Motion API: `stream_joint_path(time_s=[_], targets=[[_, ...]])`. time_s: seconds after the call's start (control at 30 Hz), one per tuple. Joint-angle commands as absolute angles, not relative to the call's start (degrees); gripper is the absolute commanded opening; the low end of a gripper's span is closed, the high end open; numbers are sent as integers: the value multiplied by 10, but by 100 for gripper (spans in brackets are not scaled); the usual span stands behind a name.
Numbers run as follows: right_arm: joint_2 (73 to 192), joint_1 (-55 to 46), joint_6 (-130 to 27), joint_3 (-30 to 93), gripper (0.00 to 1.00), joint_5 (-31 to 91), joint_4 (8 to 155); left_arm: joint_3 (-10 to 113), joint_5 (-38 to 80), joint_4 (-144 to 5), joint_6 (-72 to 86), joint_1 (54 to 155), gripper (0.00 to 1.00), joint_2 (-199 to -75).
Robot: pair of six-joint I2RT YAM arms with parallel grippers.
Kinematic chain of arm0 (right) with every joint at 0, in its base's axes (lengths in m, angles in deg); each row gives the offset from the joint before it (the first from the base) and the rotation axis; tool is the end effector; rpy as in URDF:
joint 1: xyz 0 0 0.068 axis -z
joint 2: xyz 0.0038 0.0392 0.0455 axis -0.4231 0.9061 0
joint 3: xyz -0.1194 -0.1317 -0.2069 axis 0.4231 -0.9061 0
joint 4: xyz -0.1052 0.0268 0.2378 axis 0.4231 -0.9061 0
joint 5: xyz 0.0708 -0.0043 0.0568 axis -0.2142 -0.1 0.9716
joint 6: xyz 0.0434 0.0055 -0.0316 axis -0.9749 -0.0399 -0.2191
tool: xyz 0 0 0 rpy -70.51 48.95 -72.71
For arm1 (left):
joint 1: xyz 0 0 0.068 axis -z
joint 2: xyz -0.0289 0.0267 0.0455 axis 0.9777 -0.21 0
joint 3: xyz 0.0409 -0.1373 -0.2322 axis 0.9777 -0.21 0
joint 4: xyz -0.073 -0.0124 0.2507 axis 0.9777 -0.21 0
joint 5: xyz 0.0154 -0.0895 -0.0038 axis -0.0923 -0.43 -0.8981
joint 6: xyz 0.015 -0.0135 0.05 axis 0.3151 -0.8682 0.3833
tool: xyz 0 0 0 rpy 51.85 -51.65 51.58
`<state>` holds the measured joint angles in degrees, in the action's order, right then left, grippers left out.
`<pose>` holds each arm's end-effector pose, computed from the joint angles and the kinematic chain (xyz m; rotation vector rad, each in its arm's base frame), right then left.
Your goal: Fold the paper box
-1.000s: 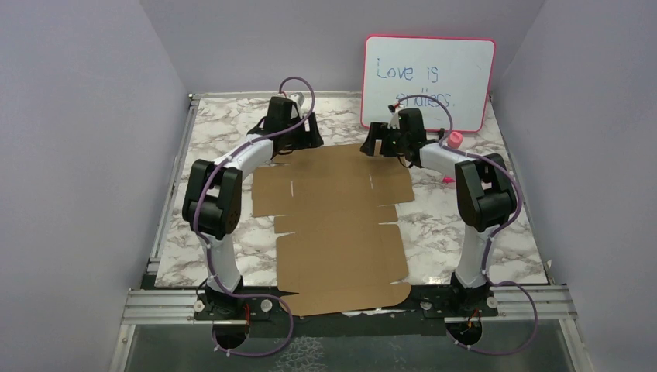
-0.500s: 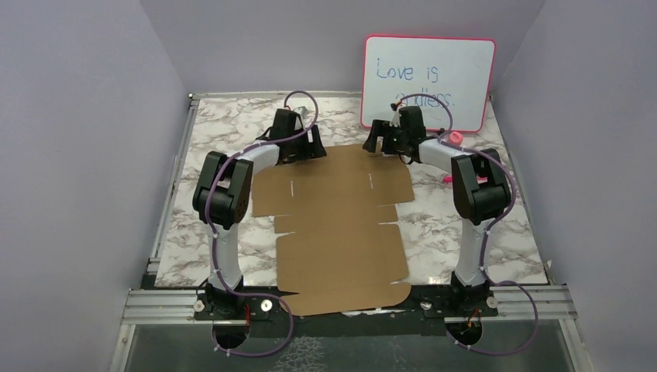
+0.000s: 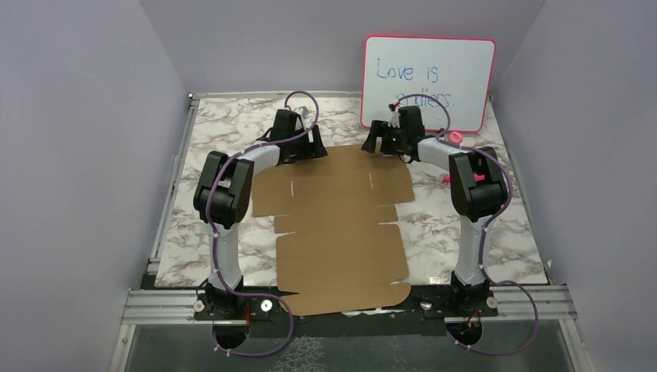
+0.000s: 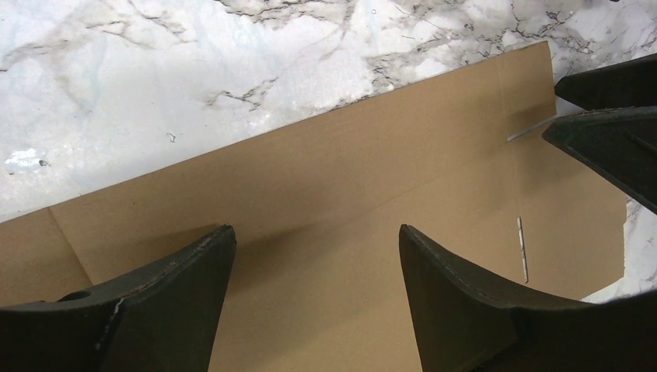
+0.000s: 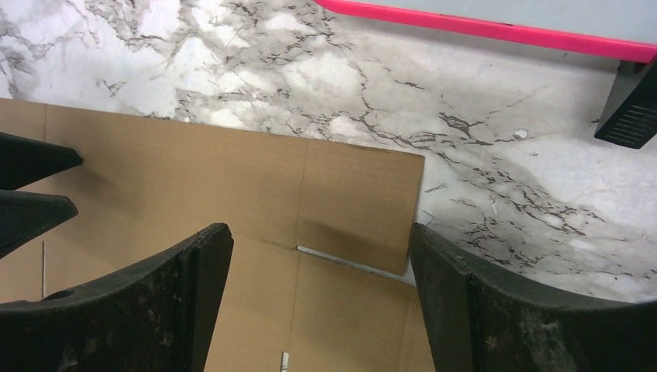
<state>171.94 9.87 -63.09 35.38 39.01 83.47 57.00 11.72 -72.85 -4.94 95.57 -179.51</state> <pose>0.4424 0.1307 0.1577 -0.0948 2.3024 0.6413 0.4261 -0.1474 0.1637 0.0489 2.3595 -0.7143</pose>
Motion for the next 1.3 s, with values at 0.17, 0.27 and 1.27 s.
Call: stream_joint_path(time_s=[0.17,0.27,1.27], targets=[[1700,97,-644,367,87,471,821,558,101,-722,-52,960,79,-1816],[1687,97,-648,366,86,489,827,558,101,-721,-52,961,79,-1818],[1694,60,-677,379,78,582,852,560,102,-720,-56,967,79,-1829]])
